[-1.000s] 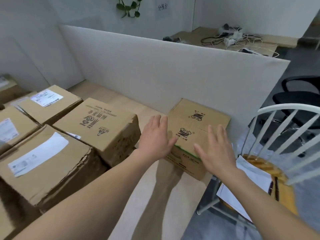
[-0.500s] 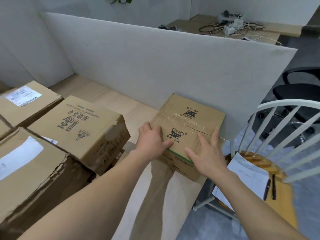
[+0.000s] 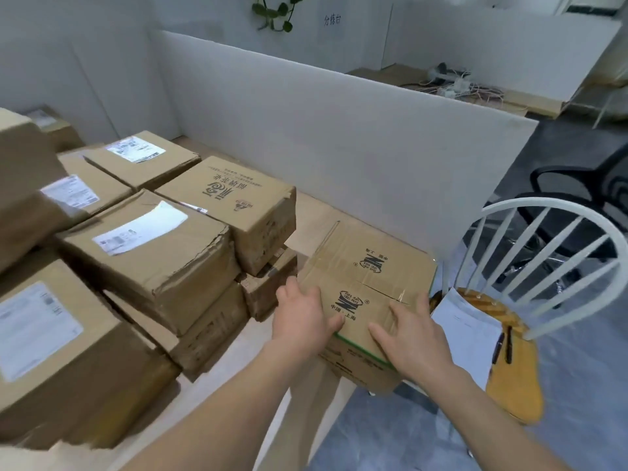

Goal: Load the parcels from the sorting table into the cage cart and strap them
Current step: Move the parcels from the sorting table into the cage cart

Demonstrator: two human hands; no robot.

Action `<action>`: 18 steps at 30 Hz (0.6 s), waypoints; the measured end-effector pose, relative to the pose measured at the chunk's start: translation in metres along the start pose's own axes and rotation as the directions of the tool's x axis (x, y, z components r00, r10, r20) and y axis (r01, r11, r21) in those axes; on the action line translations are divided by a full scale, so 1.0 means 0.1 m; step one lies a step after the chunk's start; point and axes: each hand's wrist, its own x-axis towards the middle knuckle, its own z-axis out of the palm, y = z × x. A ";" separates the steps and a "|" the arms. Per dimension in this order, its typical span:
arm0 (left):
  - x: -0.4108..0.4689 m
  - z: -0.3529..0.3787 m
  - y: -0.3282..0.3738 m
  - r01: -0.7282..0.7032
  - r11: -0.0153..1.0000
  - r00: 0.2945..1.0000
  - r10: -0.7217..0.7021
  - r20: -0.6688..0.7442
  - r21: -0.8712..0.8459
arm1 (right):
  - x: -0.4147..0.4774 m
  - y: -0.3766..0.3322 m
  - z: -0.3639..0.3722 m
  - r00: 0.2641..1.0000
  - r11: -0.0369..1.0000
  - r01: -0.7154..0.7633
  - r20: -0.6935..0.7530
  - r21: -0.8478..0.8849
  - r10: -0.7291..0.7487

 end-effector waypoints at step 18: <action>-3.02 -0.68 -2.48 0.193 0.981 0.981 -0.192 -0.036 0.036 | -3.34 -1.96 0.66 0.851 0.855 0.444 0.424 -0.269 -0.309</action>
